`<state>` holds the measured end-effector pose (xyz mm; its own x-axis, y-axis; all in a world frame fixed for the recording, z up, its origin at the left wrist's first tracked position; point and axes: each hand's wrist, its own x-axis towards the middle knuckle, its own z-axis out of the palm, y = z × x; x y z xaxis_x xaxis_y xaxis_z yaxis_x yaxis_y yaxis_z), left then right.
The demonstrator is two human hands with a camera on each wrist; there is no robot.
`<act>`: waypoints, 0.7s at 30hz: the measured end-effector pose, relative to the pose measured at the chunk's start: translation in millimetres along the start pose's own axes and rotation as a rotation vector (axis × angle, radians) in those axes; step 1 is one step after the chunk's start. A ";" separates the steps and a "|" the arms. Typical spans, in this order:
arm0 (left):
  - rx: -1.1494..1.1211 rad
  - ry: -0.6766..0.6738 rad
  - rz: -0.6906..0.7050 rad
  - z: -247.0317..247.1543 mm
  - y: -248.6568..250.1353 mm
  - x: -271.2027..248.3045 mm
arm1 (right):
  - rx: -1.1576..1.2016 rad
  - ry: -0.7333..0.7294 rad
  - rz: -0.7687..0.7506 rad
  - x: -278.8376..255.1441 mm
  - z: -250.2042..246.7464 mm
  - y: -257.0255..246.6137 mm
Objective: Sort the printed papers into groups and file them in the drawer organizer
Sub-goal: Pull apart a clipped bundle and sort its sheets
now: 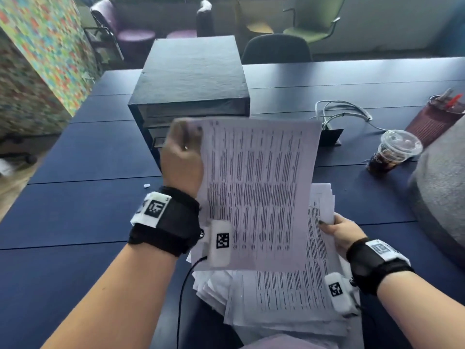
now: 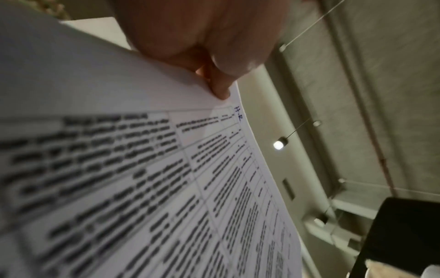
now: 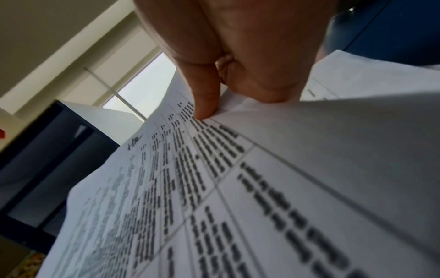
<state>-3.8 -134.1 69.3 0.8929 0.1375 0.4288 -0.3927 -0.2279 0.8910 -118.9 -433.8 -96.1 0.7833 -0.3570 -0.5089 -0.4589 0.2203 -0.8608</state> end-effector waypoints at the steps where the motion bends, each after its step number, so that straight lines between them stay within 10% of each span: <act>1: -0.038 -0.057 -0.079 4.7 -9.1 -8.8 | 0.054 -0.025 0.001 -5.0 2.8 -4.8; 8: 0.213 -0.365 -0.547 27.6 -68.4 -57.8 | 0.154 -0.161 -0.062 -26.3 20.2 -18.8; 12: 0.145 -0.306 -0.716 36.0 -90.8 -75.3 | 0.219 -0.122 -0.038 -28.2 24.4 -17.4; 21: 0.342 -0.520 -0.656 38.4 -113.8 -84.0 | -0.267 -0.011 -0.104 -12.9 15.1 -4.0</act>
<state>-25.6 -156.7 -73.8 0.9340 -0.0930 -0.3450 0.2429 -0.5429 0.8039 -120.9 -416.4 -86.0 0.8357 -0.3549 -0.4192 -0.4691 -0.0640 -0.8808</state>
